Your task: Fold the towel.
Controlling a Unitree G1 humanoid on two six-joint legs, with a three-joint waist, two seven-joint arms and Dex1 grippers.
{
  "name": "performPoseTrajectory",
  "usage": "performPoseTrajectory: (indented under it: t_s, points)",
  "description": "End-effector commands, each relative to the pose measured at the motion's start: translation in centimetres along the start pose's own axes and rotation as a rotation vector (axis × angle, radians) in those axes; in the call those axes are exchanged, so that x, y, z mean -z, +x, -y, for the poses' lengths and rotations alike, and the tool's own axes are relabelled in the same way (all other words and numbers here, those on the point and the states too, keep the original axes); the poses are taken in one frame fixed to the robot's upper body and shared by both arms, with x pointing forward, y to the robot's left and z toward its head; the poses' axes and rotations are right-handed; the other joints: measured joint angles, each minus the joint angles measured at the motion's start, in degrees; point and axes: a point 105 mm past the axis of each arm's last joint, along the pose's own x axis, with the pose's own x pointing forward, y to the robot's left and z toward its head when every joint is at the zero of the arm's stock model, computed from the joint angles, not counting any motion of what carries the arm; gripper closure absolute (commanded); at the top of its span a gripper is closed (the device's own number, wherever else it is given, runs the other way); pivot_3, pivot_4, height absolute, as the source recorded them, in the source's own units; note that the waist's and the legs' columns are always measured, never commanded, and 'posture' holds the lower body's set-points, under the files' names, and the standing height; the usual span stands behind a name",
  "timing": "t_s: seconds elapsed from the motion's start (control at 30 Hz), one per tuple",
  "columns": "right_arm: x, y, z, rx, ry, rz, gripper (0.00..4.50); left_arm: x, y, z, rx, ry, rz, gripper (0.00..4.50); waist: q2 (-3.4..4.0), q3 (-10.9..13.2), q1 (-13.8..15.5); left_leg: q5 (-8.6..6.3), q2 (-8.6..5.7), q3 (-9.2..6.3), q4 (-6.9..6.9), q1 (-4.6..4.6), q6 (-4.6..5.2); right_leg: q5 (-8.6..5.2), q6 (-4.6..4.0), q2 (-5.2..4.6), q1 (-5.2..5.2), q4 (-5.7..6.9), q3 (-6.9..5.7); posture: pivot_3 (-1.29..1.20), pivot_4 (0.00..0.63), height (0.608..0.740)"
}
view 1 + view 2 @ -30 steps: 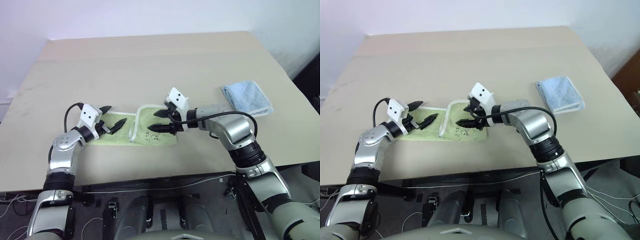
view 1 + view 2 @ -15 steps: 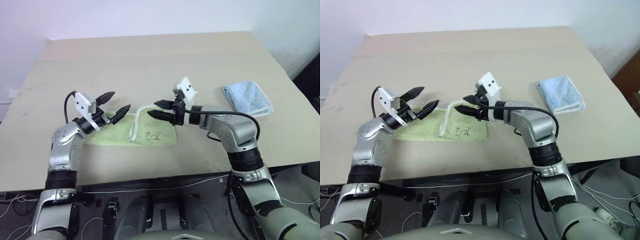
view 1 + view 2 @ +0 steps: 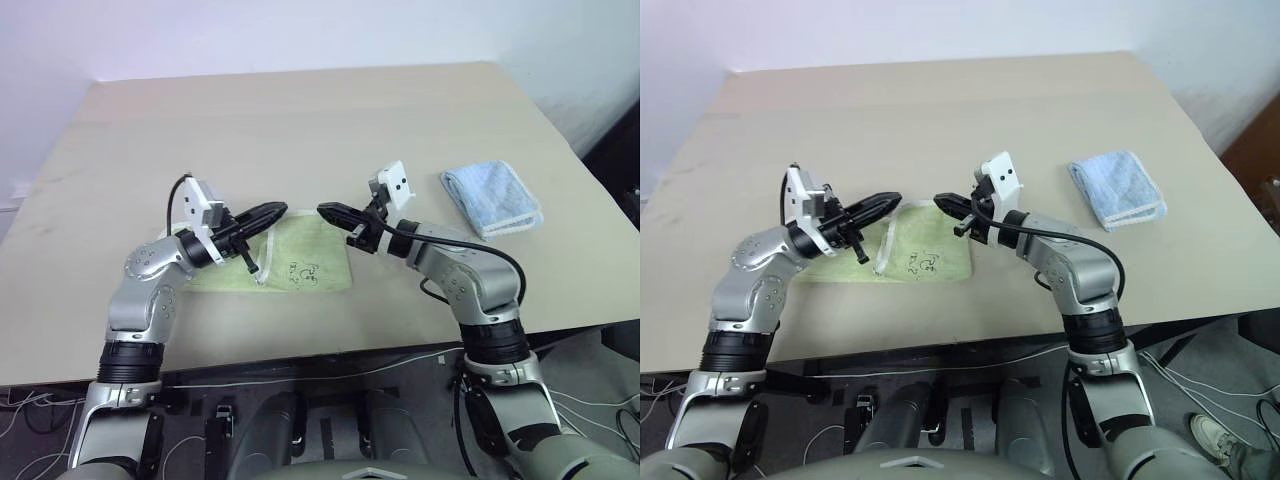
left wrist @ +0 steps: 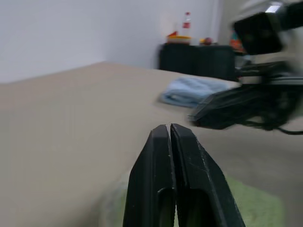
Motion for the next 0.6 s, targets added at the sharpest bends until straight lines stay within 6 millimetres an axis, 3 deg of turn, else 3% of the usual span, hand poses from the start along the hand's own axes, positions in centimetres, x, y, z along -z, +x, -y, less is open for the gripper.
performPoseTrajectory:
  t_s: [0.03,0.23,0.4,0.5,0.6]
  points:
    - [-1.2,0.9,1.6,0.105,-0.022,0.071,4.50,0.6,0.8,1.0,0.054,0.028,-0.055,4.43,0.00,0.00,-0.01,0.01,0.00,0.00,0.00,0.00,-0.02,0.00,0.00,0.01,-0.02,0.00,0.00,0.00,0.150,0.740]
    - [1.2,2.1,1.1,0.108,-0.001,0.048,4.50,4.0,0.7,1.8,0.069,0.027,-0.206,4.43,0.01,0.01,-0.07,0.03,0.00,0.00,-0.04,0.00,-0.03,0.00,0.00,0.03,-0.03,0.00,-0.01,0.00,0.150,0.740]
    - [5.8,2.5,-0.7,0.090,-0.009,-0.057,4.50,7.8,-1.5,2.8,0.058,-0.006,-0.357,4.43,0.03,0.00,-0.19,0.03,0.00,0.00,-0.13,0.02,-0.05,0.00,0.00,0.03,-0.07,0.00,0.01,0.00,0.150,0.740]
    - [7.6,2.7,-0.7,0.111,-0.046,-0.101,4.50,8.3,-1.7,2.6,0.003,-0.040,-0.330,4.43,0.05,-0.01,-0.09,0.05,0.01,0.00,-0.14,0.03,-0.08,-0.02,-0.03,0.02,-0.16,0.00,0.01,0.00,0.150,0.740]
    - [8.2,2.8,0.5,0.162,-0.106,-0.130,4.50,8.0,-1.4,2.1,-0.032,-0.058,-0.293,4.43,0.05,-0.03,-0.11,0.04,0.01,-0.01,-0.14,0.30,-0.08,-0.10,-0.18,0.02,0.04,-0.01,0.01,0.00,0.150,0.740]
